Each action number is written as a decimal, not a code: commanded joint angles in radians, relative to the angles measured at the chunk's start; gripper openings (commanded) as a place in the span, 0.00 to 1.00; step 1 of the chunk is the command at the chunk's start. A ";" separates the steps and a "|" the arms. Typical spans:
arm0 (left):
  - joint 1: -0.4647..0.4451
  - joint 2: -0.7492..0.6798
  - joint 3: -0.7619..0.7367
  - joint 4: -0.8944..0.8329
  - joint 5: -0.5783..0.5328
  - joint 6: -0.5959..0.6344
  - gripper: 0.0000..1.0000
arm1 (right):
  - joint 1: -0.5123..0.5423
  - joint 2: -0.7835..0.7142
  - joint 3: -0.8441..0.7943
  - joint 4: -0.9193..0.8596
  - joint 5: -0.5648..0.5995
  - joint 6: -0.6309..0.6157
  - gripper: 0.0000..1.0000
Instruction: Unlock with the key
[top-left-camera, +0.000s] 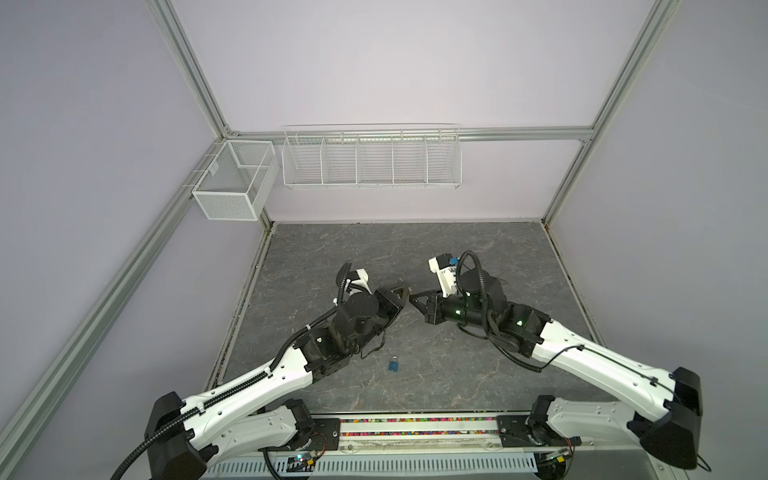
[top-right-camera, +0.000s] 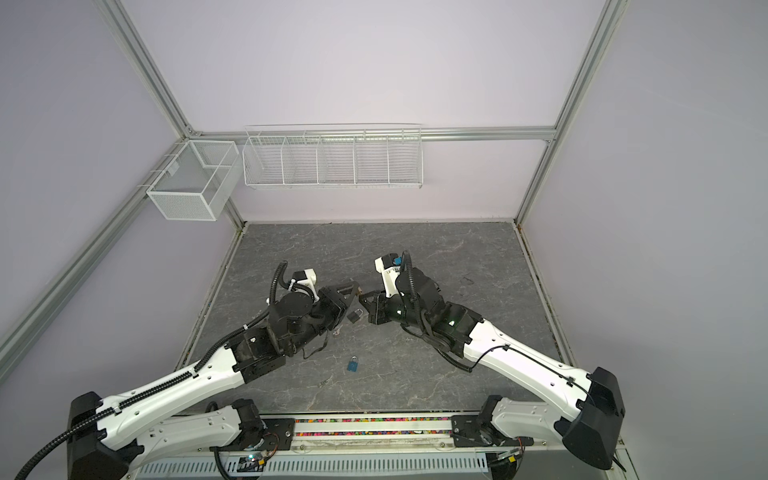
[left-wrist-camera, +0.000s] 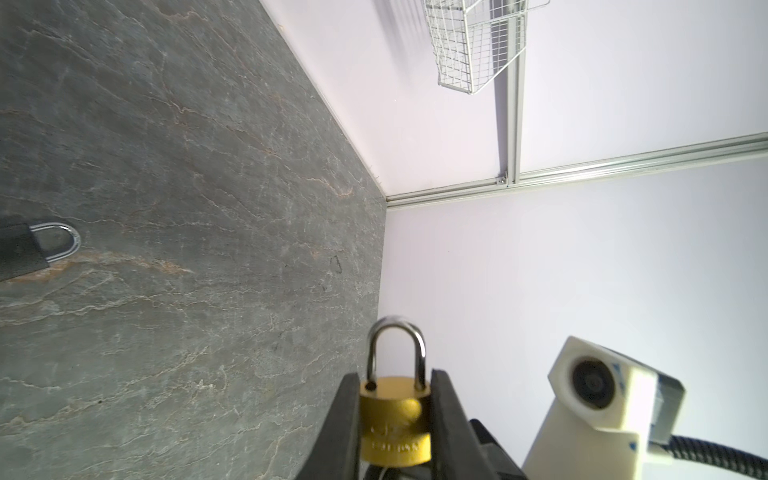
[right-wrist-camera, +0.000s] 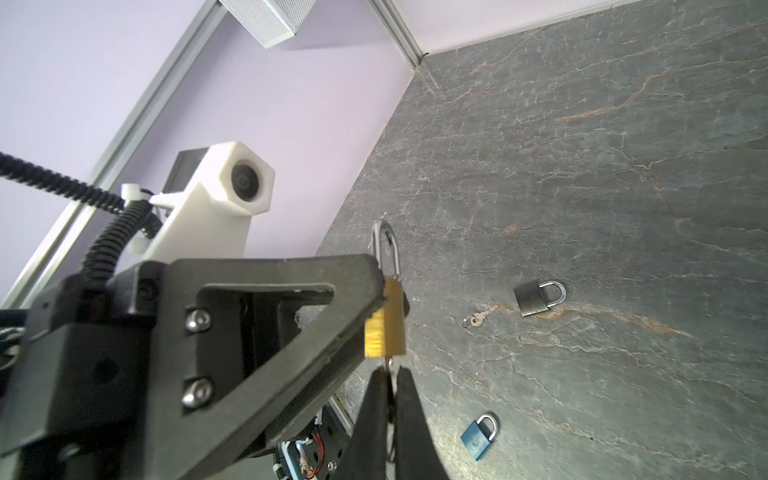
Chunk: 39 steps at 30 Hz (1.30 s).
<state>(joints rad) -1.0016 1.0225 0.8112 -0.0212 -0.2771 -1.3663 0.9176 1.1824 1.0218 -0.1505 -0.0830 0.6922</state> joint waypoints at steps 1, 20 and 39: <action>-0.017 -0.001 -0.022 -0.001 0.077 0.031 0.00 | 0.006 -0.047 0.029 0.154 -0.102 0.020 0.06; -0.017 -0.025 0.055 -0.074 -0.025 0.127 0.00 | 0.002 -0.076 0.047 -0.061 0.050 -0.162 0.08; -0.017 0.001 0.084 -0.102 -0.084 0.261 0.00 | 0.000 -0.219 0.053 -0.337 0.161 -0.239 0.67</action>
<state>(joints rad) -1.0210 1.0389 0.8906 -0.1024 -0.3386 -1.1732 0.9188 1.0088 1.0485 -0.3943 0.0246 0.4747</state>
